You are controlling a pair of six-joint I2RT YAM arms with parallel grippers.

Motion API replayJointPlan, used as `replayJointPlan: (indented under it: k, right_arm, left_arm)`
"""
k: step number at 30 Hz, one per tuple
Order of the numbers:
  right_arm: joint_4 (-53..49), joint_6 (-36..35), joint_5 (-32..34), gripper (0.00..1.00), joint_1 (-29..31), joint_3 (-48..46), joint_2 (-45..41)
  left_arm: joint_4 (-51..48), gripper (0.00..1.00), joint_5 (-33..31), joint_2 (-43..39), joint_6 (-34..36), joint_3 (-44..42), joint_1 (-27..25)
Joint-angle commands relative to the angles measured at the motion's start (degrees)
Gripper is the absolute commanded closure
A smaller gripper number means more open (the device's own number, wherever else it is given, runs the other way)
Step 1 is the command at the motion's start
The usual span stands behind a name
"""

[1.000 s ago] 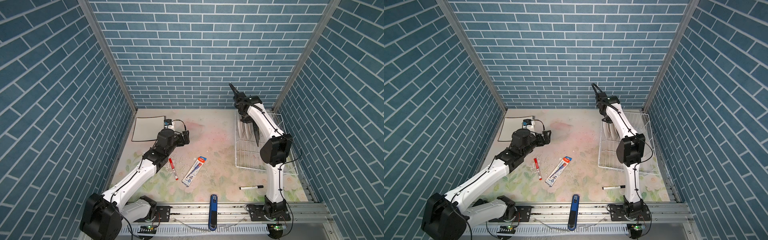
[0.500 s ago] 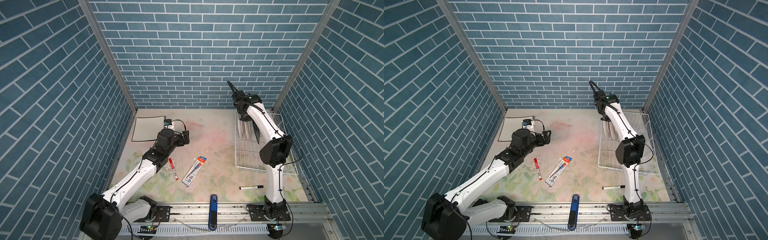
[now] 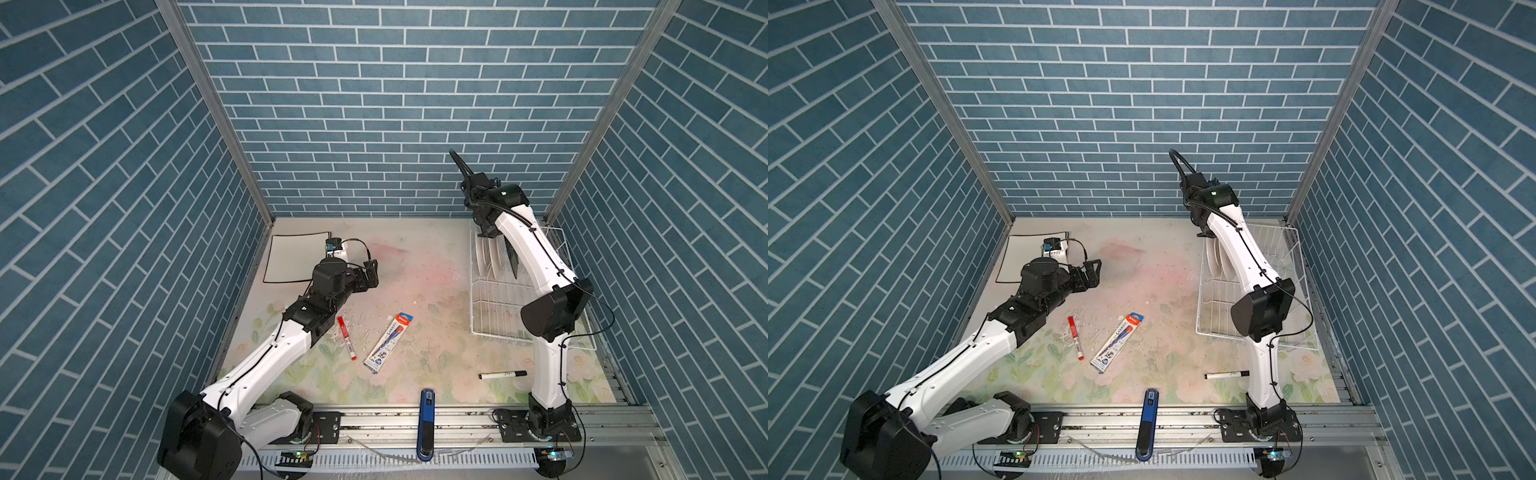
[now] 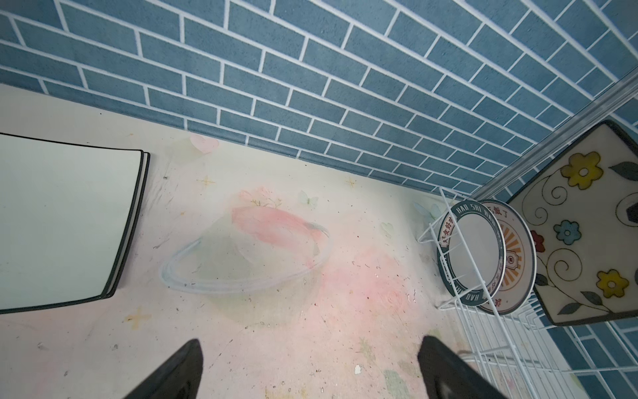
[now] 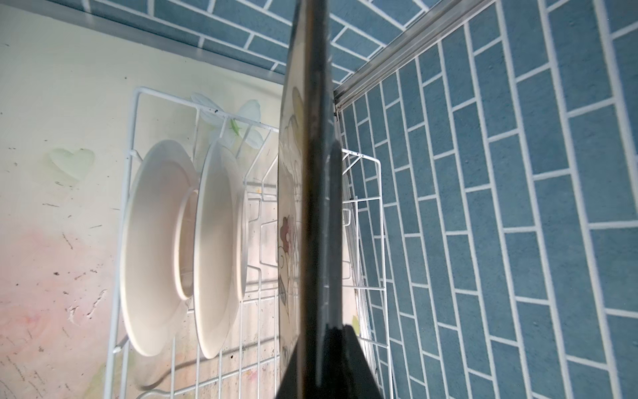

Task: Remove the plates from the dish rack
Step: 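Lift the flowered square plate out of the rack with the right gripper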

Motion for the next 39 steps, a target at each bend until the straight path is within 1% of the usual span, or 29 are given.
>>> replayJointPlan:
  k: [1, 4, 6, 11, 14, 17, 19, 22, 25, 29, 35, 39]
  right_arm:
    - [1.6, -3.6, 7.3, 1.00, 0.6, 3.9, -6.4]
    - [4.3, -6.1, 5.9, 1.00, 1.2, 2.5, -9.6]
    - [7.1, -8.0, 7.1, 1.00, 1.8, 0.4, -12.2]
    - [16.0, -13.1, 8.0, 1.00, 3.5, -8.3, -20.9]
    - [20.4, -14.5, 6.5, 1.00, 4.2, -12.7, -26.4]
    - [21.3, -11.2, 0.8, 1.00, 4.4, -15.3, -31.2]
    - [20.6, -6.7, -6.0, 1.00, 4.4, -15.9, -33.9]
    - [21.9, -1.7, -13.1, 1.00, 4.4, -17.7, -37.9]
    - [22.9, 1.7, -18.5, 1.00, 4.4, -19.1, -40.5]
    - [24.4, 5.1, -24.4, 1.00, 4.4, -21.2, -42.4]
    - [30.7, 8.8, -31.9, 1.00, 4.5, -28.5, -45.8]
    - [34.7, 10.8, -37.4, 1.00, 4.4, -32.7, -46.5]
  left_arm:
    - [-0.5, 0.01, -0.3, -0.9, -0.7, -0.2, -0.3]
    - [-0.2, 0.01, 0.5, -1.3, -1.1, -0.5, -0.3]
    - [0.2, 0.01, 1.0, -1.4, -0.9, -0.6, -0.4]
    - [0.3, 0.00, 1.0, -0.9, -1.0, -0.4, -0.4]
    - [1.6, 0.00, 1.5, -0.5, -1.3, -0.9, -0.4]
    - [1.8, 0.01, 1.8, -0.5, -1.5, -0.9, -0.4]
    - [2.3, 0.02, 1.9, -1.5, -1.4, -1.3, -0.4]
    - [2.8, 0.02, 0.6, -2.7, -0.9, -1.5, -0.4]
    - [-0.2, 0.02, 0.3, -2.3, 0.1, 0.3, -0.4]
    - [-0.8, 0.01, 2.1, -1.7, -1.2, 0.7, -0.3]
    - [1.0, 0.01, 8.7, -1.0, -3.8, 0.9, 0.4]
    - [1.0, 0.01, 15.3, -0.1, -5.1, 2.4, 1.8]
